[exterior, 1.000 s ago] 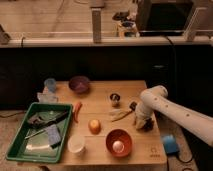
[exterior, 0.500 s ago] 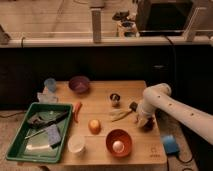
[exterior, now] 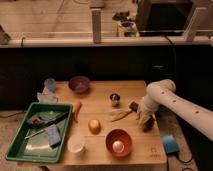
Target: Place grapes in red bowl
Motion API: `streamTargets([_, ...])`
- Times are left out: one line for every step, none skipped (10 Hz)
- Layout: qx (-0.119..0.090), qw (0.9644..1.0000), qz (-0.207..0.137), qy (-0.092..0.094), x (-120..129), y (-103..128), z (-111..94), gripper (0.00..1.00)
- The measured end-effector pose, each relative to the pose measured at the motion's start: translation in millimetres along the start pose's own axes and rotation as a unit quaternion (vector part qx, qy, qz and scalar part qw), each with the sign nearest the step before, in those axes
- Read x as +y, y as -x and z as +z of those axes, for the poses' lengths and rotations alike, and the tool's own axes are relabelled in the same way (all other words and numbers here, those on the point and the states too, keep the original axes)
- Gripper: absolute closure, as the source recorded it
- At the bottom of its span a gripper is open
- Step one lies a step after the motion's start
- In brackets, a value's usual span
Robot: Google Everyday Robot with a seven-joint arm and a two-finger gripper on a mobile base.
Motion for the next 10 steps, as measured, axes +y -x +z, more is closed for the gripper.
streamTargets([0.0, 1.0, -0.001, -0.004, -1.8, 2.4, -8.4, 0.91])
streamTargets([0.0, 1.0, -0.003, -0.008, -1.8, 5.7, -18.1, 0.97])
streamTargets([0.001, 0.9999, -0.004, -0.01, -0.8, 6.7, -31.7, 1.0])
streamTargets([0.001, 0.9999, -0.004, -0.012, -1.1, 5.6, -38.8, 0.97])
streamTargets([0.001, 0.9999, -0.005, -0.013, -2.0, 5.1, -40.9, 0.89])
streamTargets([0.003, 0.9998, -0.01, -0.016, -3.6, 5.2, -38.5, 0.8])
streamTargets([0.003, 0.9998, -0.013, -0.017, -2.8, 4.6, -33.4, 0.79])
streamTargets([0.004, 0.9997, -0.016, -0.019, -1.5, 3.7, -28.8, 0.81])
streamTargets([0.004, 0.9996, -0.019, -0.019, 0.6, 3.7, -27.8, 0.89])
streamTargets([0.004, 0.9995, -0.022, -0.02, 1.6, 4.2, -31.1, 0.96])
